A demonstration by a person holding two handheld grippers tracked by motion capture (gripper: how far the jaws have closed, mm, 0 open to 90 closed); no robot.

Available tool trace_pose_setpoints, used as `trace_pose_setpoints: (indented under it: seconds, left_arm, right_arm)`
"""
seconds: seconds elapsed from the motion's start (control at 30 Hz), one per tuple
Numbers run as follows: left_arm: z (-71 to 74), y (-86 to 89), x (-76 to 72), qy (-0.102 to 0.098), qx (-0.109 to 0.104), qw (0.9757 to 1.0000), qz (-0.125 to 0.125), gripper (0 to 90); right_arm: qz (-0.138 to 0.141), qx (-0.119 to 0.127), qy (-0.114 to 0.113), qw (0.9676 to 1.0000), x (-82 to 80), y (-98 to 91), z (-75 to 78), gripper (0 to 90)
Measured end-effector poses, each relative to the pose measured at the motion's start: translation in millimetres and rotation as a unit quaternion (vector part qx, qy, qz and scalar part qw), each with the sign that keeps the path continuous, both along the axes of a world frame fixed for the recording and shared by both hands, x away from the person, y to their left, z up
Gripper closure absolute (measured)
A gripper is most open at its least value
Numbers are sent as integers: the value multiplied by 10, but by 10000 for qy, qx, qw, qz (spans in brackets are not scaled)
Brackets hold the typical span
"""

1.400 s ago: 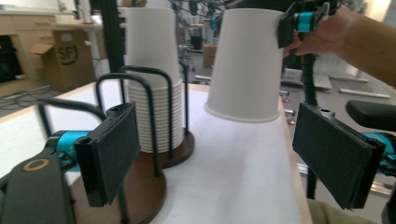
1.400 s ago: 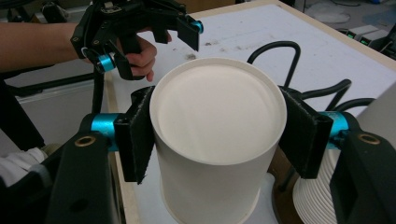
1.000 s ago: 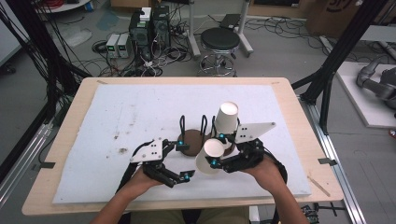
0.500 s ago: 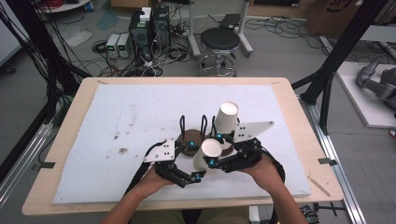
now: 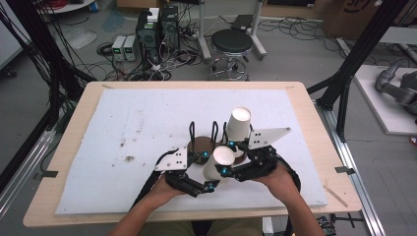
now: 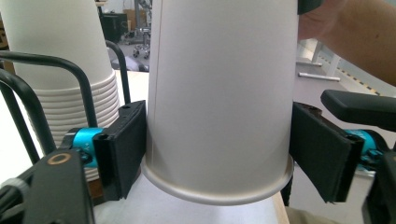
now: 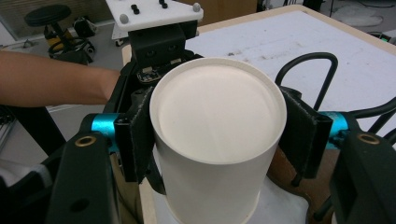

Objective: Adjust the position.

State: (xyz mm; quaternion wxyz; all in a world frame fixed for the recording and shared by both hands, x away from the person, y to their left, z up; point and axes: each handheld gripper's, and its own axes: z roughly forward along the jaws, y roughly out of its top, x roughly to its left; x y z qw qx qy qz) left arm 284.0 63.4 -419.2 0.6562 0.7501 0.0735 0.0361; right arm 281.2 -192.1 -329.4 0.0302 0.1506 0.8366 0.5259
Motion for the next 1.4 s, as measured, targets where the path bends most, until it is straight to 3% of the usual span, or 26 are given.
trace_pose_setpoints:
  seconds: [0.13, 0.27, 0.33, 0.4, 0.5, 0.57, 0.7, 0.73, 0.77, 0.9, 1.13, 1.4]
  left_arm:
    - [42, 11, -10, -70, 165, 9998, 14, 277]
    - [139, 10, -18, -180, 588, 9981, 28, 288]
    - [181, 10, -8, -168, 755, 9970, 2, 291]
    - [212, 5, -2, -134, 922, 9956, 7, 292]
    - [251, -8, 0, -120, 1256, 9920, -33, 292]
    - [280, -19, 6, -154, 1518, 9883, -82, 295]
    - [361, -41, 24, -183, 1902, 9815, -138, 295]
    - [382, -44, 32, -191, 1985, 9798, -159, 295]
    - [400, -51, 37, -186, 2065, 9781, -159, 295]
    - [462, -71, 61, -176, 2352, 9716, -207, 295]
    - [530, -106, 72, -180, 2625, 9642, -321, 295]
    - [548, -132, 78, -157, 2885, 9565, -411, 295]
  right_arm:
    - [5, 10, 23, 10000, -1, -11, -6, 355]
    - [39, 21, 92, 9999, 2, -34, -24, 339]
    - [-69, -19, 65, 10000, -3, -48, -36, 214]
    - [-149, -96, 21, 9998, -1, -60, -43, 191]
    - [-59, -139, -86, 9998, -8, -81, -41, 190]
    - [2, -263, -255, 9993, -9, -103, -13, 191]
    - [181, -506, -361, 9979, -5, -114, 15, 190]
    - [252, -710, -440, 9962, 2, -106, 34, 191]
    - [252, -710, -440, 9962, 2, -106, 34, 191]
    - [444, -1125, -598, 9909, 10, -56, 75, 190]
    - [777, -1681, -733, 9800, 51, 92, 63, 190]
    - [998, -2067, -689, 9709, 76, 209, -5, 196]
